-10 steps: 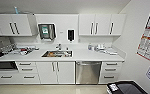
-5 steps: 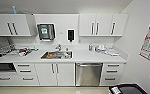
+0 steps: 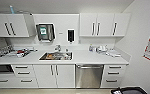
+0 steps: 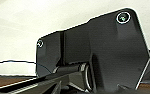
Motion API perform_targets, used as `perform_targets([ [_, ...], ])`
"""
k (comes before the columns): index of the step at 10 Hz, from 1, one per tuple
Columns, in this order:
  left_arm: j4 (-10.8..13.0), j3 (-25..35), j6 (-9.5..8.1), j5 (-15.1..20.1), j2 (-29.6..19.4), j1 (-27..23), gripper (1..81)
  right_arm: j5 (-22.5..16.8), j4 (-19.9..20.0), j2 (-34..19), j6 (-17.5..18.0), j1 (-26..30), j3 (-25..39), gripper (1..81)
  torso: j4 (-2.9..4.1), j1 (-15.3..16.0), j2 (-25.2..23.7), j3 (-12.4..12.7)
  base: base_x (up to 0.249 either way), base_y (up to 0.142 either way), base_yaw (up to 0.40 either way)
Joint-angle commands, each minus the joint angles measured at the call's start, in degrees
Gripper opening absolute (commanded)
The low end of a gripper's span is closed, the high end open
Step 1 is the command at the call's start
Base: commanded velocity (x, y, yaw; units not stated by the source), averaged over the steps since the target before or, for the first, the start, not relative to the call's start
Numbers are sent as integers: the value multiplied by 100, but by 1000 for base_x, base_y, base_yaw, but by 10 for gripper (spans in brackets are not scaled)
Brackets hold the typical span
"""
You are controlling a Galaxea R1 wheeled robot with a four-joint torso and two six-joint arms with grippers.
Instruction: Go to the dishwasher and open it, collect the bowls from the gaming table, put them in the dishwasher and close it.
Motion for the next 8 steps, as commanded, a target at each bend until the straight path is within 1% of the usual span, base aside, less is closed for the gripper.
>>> perform_targets([
  [1,-21,27,19,307,-65,-278,811,-311,0,-81,-20,265,70,811,0,0,0,0,123,0,0],
  [8,-13,27,19,307,-57,-278,811,-337,0,-64,-55,283,96,811,0,0,0,0,123,0,0],
])
